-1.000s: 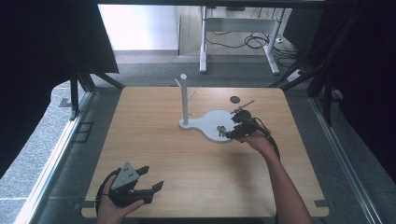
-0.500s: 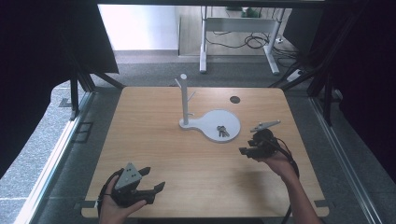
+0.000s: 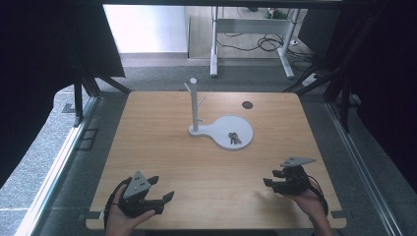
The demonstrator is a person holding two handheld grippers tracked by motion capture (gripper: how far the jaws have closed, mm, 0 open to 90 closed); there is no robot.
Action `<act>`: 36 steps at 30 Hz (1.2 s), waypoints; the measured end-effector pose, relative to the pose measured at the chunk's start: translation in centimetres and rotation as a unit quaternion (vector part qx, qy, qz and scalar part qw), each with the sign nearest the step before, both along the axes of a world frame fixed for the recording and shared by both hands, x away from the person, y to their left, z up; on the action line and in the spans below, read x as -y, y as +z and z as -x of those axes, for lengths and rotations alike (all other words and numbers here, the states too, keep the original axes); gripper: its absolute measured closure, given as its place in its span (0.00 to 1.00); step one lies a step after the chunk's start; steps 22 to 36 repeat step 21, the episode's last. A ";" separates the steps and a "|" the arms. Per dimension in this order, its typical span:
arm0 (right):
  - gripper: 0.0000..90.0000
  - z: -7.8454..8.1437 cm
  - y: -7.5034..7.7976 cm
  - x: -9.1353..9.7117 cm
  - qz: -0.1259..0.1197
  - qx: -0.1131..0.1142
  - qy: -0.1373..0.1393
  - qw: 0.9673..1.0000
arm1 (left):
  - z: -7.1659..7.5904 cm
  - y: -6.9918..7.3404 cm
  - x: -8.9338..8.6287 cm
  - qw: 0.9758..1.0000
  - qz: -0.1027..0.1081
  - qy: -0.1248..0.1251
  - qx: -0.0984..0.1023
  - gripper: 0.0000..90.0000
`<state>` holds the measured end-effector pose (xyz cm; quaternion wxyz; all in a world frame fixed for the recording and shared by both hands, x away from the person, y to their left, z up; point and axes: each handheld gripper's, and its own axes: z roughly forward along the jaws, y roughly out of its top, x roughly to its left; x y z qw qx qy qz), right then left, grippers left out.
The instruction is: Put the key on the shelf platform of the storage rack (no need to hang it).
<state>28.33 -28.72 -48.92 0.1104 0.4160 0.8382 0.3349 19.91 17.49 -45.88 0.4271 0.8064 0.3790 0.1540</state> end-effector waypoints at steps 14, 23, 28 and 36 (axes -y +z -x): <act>0.52 0.0 -1.0 -0.1 0.003 0.008 -0.002 1.000 | 0.1 0.2 -0.1 1.000 0.000 -0.001 0.004 0.31; 0.51 0.0 -0.7 0.1 -0.005 0.018 -0.009 1.000 | 0.2 0.4 -0.3 1.000 0.002 0.001 0.007 0.31; 0.51 0.0 -0.7 0.1 -0.005 0.018 -0.009 1.000 | 0.2 0.4 -0.3 1.000 0.002 0.001 0.007 0.31; 0.51 0.0 -0.7 0.1 -0.005 0.018 -0.009 1.000 | 0.2 0.4 -0.3 1.000 0.002 0.001 0.007 0.31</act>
